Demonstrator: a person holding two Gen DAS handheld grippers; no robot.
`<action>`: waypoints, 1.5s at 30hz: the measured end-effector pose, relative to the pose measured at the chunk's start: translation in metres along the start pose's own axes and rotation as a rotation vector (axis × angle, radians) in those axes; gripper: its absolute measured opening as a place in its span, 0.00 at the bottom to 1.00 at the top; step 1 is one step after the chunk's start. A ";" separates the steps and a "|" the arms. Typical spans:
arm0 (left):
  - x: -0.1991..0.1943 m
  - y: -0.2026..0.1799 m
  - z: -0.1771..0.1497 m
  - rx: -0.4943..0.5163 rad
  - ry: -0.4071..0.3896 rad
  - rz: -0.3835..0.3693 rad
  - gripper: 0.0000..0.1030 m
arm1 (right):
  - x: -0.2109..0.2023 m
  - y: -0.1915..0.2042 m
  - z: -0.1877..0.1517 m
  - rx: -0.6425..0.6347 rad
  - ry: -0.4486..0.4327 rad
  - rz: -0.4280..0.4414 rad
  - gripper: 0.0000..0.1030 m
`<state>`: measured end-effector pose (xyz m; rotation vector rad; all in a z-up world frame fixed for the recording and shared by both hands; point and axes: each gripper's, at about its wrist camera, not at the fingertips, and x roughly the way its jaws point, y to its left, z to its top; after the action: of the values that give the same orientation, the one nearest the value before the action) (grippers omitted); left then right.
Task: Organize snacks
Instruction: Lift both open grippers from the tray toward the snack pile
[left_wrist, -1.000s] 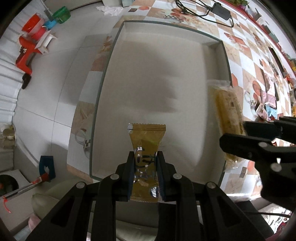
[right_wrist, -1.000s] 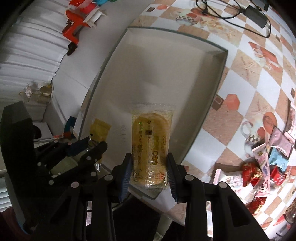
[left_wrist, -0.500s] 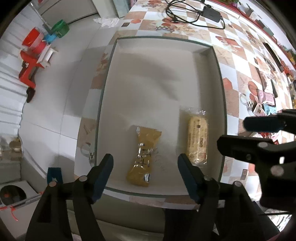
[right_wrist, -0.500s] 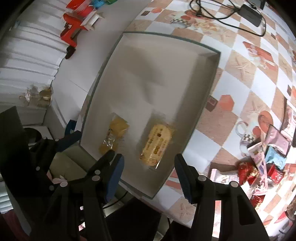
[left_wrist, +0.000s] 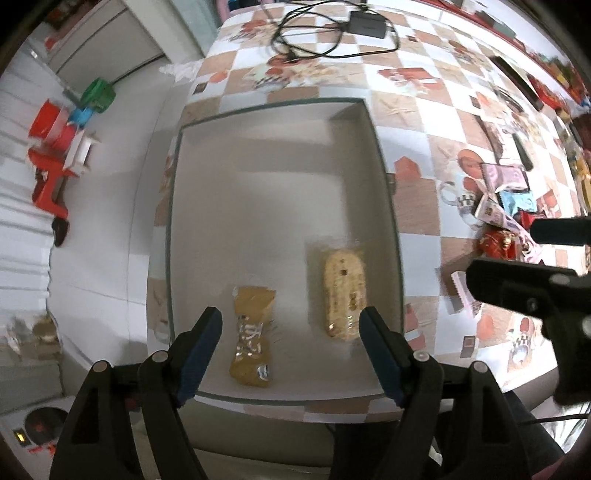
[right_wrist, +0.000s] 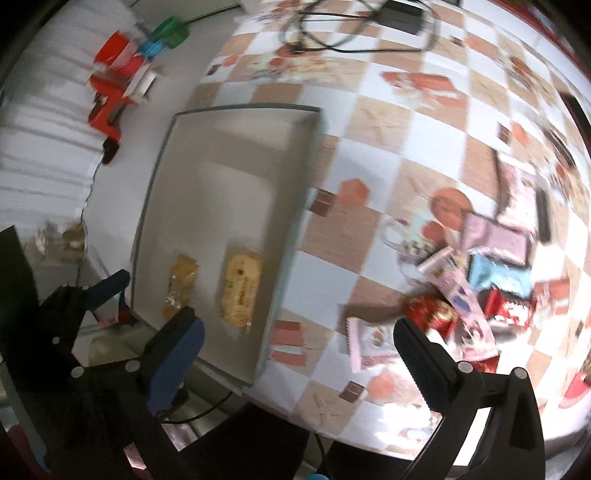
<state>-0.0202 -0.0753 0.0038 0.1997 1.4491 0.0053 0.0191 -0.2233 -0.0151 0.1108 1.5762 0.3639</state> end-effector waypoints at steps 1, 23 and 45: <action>-0.002 -0.004 0.002 0.011 -0.003 0.005 0.77 | -0.001 -0.005 -0.002 0.018 0.000 0.001 1.00; -0.017 -0.054 0.019 0.133 -0.037 0.048 0.78 | -0.018 -0.077 -0.026 0.222 -0.019 0.053 1.00; -0.010 -0.092 0.017 0.235 -0.006 0.036 0.78 | -0.020 -0.134 -0.052 0.360 -0.017 0.032 1.00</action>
<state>-0.0150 -0.1690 0.0029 0.4173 1.4387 -0.1363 -0.0109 -0.3636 -0.0361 0.4158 1.6109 0.0996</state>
